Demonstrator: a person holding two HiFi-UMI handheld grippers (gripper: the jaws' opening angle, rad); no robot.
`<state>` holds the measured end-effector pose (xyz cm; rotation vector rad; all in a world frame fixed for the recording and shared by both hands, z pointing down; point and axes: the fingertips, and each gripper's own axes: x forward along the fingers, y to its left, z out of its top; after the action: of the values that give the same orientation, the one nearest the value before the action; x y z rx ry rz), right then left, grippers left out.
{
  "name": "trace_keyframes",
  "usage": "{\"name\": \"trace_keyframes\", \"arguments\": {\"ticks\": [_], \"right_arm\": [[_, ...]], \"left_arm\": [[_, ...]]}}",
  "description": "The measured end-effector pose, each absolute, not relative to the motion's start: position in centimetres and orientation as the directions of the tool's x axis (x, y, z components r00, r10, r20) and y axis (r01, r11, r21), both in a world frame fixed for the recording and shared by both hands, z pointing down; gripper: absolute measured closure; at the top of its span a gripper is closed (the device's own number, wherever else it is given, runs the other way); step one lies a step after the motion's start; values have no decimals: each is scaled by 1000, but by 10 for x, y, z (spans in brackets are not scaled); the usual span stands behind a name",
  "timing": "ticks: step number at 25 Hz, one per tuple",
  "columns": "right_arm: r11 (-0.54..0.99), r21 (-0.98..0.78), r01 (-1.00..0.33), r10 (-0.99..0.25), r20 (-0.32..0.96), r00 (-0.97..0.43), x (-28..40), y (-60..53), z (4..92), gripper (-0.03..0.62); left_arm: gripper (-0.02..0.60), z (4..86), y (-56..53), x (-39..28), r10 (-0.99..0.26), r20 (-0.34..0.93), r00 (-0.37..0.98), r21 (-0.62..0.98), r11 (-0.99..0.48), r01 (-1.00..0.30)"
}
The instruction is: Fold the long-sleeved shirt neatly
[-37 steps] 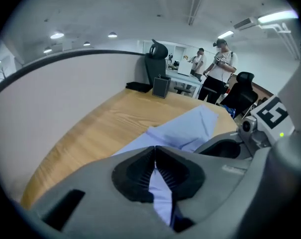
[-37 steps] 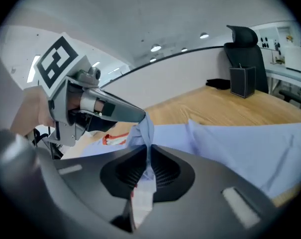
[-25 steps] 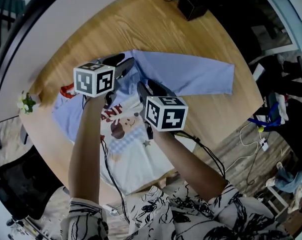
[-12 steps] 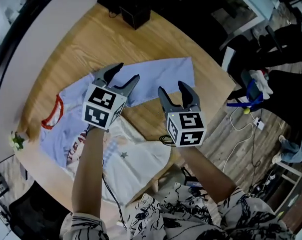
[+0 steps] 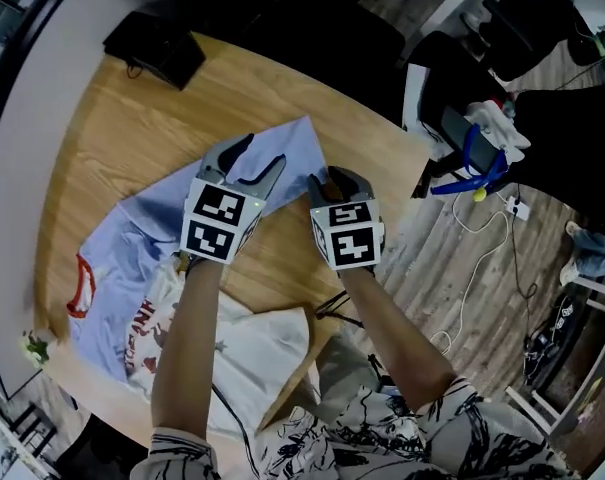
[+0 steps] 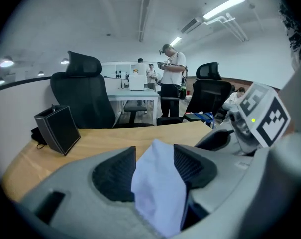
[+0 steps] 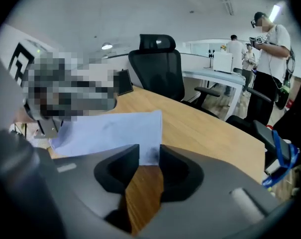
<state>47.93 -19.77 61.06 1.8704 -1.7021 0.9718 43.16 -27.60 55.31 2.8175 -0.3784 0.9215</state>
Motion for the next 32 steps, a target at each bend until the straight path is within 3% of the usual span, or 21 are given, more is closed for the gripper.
{"name": "trace_keyframes", "arguments": {"ticks": [1, 5, 10, 14, 16, 17, 21, 26, 32], "right_arm": [[-153, -129, -980, -670, 743, 7, 476, -199, 613, 483], [-115, -94, -989, -675, 737, 8, 468, -201, 606, 535], [-105, -85, -991, -671, 741, 7, 478, -200, 611, 549], [-99, -84, -992, -674, 739, 5, 479, -192, 606, 551], [-107, -104, -989, -674, 739, -4, 481, -186, 600, 553], [-121, -123, -985, -678, 735, -8, 484, -186, 597, 554], [-155, -135, -979, -762, 647, 31, 511, -199, 550, 557], [-53, -111, -992, -886, 463, -5, 506, -222, 439, 557], [116, -124, -985, -924, 352, -153, 444, -242, 344, 557]], "left_arm": [[337, 556, -282, 438, -182, 604, 776, 65, -959, -276], [344, 570, -297, 465, -123, 654, 746, 92, -967, -239], [363, 601, -291, 519, -6, 728, 685, 101, -988, -115], [461, 615, -278, 529, 31, 801, 597, 110, -989, -97], [557, 609, -269, 530, 40, 815, 579, 113, -990, -90], [558, 604, -267, 531, 39, 810, 586, 106, -991, -81], [558, 540, -283, 527, 4, 677, 736, 113, -989, -99], [557, 408, -308, 500, -27, 432, 901, 159, -982, -105], [557, 325, -327, 422, -129, 393, 911, 108, -977, -185]]}}
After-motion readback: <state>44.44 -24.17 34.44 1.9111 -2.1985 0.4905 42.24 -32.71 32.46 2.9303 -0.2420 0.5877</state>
